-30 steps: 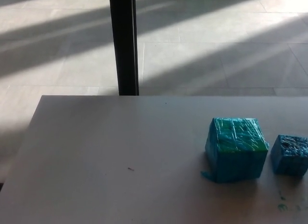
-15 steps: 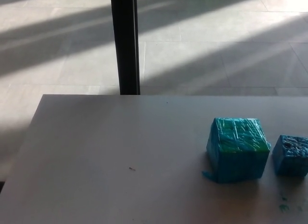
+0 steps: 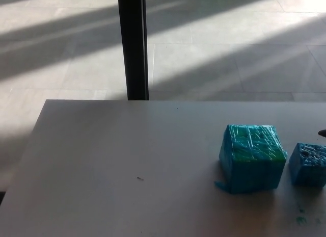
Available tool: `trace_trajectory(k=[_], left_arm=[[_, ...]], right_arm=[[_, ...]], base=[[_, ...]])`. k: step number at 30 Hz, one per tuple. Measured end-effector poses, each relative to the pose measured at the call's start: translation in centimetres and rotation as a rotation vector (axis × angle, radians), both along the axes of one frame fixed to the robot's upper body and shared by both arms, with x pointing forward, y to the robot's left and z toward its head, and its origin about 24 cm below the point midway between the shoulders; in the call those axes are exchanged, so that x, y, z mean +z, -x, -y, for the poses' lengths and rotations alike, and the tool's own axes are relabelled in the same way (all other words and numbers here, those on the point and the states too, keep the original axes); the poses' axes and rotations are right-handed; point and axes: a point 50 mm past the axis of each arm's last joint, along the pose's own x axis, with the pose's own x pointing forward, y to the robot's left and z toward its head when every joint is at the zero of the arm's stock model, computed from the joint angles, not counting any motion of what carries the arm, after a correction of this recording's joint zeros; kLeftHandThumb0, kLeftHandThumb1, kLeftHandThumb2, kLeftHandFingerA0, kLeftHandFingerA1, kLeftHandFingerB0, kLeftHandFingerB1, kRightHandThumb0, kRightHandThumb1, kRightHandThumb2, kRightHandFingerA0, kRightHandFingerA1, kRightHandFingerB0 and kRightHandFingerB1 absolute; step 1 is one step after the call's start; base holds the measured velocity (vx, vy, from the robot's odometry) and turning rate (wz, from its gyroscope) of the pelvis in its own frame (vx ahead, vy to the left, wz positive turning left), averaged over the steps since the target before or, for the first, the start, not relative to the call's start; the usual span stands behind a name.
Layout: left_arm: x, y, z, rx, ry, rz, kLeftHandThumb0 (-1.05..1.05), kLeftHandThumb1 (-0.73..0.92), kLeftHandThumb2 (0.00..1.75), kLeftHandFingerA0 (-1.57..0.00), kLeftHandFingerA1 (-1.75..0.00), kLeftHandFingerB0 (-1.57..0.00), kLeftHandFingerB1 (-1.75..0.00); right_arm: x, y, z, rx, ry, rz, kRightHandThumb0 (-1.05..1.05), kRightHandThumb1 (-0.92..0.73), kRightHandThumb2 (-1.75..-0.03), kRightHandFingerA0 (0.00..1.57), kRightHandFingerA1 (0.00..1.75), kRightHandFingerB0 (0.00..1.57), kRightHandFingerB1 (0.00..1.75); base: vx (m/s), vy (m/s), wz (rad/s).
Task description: The robot uses its right hand to pick up the small cube kept on the middle on the desk and place it on the bigger cube kept next to it
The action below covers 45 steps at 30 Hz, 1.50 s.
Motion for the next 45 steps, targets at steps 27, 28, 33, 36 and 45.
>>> trace_trajectory(k=[27,28,33,36,45], left_arm=[[0.7,-0.5,-0.4,-0.023,-0.015,0.000,-0.71,0.82,0.64,-0.30,-0.44,-0.24,-0.36],[0.8,-0.5,-0.5,-0.023,-0.015,0.001,-0.71,0.82,0.64,-0.30,-0.44,-0.24,-0.36],[1.0,-0.8,-0.5,-0.028,-0.016,0.010,-0.72,0.82,0.64,-0.28,-0.44,-0.22,-0.35],[1.1,-1.0,-0.5,-0.032,-0.016,0.017,-0.72,0.82,0.64,-0.28,-0.43,-0.22,-0.34],[1.4,-1.3,-0.6,-0.037,-0.023,0.018,-0.72,0.82,0.65,-0.29,-0.43,-0.25,-0.36]], right_arm=[[-5.0,-0.5,-2.8,0.094,0.070,-0.095,-0.85,-0.40,-0.76,0.00,0.00,0.00,0.03],[-5.2,-0.5,-2.8,0.096,0.082,-0.103,-0.85,-0.40,-0.76,0.00,0.00,0.00,0.03],[-6.1,-0.1,-2.6,0.107,0.156,-0.171,-0.74,-0.47,-0.76,0.00,0.02,0.00,0.02],[-6.3,-0.1,-2.6,0.113,0.184,-0.196,-0.63,-0.35,-0.62,0.00,0.00,0.03,0.06],[-6.7,-0.2,-3.2,0.145,0.288,-0.240,-0.28,-0.49,-0.58,0.36,0.94,0.07,0.33]], base=[[0.00,0.000,0.00],[0.00,0.000,0.00],[0.00,0.000,0.00],[0.00,0.000,0.00],[0.00,0.000,0.00]])
